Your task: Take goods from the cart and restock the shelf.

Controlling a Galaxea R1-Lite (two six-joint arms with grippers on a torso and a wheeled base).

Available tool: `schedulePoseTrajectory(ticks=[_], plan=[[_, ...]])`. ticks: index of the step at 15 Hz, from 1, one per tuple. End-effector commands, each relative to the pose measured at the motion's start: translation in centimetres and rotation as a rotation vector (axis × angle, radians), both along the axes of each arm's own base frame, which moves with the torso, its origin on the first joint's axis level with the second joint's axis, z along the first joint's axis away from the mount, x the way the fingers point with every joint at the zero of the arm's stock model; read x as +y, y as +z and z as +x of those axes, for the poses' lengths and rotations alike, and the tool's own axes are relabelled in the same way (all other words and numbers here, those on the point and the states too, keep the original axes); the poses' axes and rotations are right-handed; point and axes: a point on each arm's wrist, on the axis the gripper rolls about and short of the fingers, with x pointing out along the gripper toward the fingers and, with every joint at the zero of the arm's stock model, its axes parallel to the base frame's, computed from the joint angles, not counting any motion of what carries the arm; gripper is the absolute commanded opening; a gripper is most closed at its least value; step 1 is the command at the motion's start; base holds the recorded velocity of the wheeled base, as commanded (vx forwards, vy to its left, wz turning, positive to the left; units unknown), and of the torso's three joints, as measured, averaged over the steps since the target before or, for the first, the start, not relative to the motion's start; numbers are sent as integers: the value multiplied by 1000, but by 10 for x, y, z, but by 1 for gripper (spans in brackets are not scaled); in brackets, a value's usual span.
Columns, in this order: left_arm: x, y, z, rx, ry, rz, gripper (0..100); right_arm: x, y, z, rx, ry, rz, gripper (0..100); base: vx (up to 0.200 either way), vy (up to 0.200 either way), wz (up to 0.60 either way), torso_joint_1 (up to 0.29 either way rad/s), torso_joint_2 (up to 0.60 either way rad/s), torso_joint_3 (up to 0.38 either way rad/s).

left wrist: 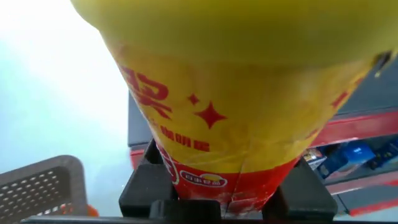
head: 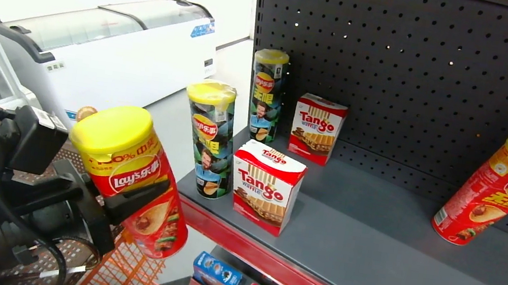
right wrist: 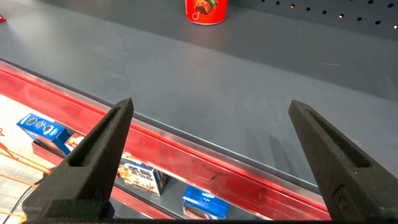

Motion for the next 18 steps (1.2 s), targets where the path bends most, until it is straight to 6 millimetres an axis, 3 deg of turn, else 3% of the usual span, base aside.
schedulePoseTrajectory(ticks=[1,13,18], plan=[[-6,-2,0,8,-38,4,0,0,0,0,1,0,0,100,0,0,0,0,0,0],[-23,-14,-21,7,-327,63,0,0,0,0,1,0,0,100,0,0,0,0,0,0],[-23,-13,-21,5,-365,58,0,0,0,0,1,0,0,100,0,0,0,0,0,0]])
